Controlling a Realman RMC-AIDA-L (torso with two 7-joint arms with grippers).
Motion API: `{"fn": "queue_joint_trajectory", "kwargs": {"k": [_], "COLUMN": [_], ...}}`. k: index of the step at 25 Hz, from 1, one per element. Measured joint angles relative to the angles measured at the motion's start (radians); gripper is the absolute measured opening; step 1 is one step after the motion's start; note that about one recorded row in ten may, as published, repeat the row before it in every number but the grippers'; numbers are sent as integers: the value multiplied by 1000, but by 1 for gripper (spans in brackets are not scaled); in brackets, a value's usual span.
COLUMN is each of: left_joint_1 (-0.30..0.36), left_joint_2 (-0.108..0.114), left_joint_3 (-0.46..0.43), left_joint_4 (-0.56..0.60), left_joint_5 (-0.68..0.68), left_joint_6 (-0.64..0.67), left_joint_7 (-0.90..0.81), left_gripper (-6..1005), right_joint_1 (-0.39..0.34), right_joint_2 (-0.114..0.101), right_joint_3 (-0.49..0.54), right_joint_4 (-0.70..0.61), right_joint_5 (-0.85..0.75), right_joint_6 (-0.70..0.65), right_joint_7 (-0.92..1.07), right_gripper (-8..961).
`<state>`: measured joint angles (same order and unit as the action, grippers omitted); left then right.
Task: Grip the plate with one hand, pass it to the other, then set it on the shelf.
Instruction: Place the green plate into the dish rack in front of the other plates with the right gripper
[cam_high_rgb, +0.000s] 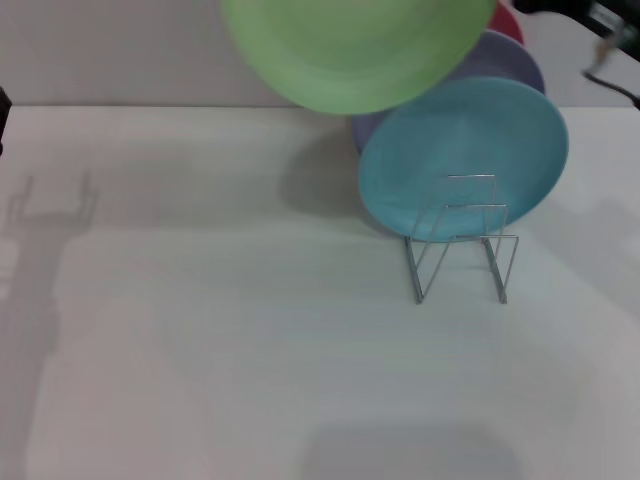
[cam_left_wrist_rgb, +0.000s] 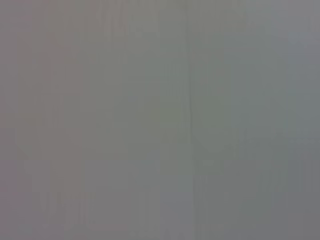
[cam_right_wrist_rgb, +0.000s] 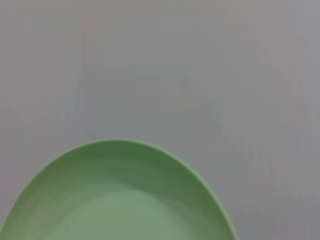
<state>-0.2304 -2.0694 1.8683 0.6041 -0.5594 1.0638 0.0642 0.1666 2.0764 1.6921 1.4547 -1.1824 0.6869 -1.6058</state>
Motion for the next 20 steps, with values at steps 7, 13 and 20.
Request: {"fn": "queue_joint_trajectory", "kwargs": {"k": [7,13,20], "left_joint_1": [1,-10,-11], "left_joint_2": [-1,-2,-3], "left_joint_3": [7,33,51], "left_joint_4": [-56,-105,-123], "left_joint_5": [1,1,-2], "left_joint_6": [12,4,-1], "left_joint_7": [-54,-94,-102], "left_gripper": [735,735,736], "right_joint_1": [-37,-35,-58], "right_joint_2": [3,5,6], "right_joint_3": [184,276,303], "right_joint_4": [-274,-416,-452], "right_joint_5": [268,261,255], "right_joint_6": [402,534,576], "right_joint_7": [-421,-703,-819], "right_gripper": [19,18,18]}}
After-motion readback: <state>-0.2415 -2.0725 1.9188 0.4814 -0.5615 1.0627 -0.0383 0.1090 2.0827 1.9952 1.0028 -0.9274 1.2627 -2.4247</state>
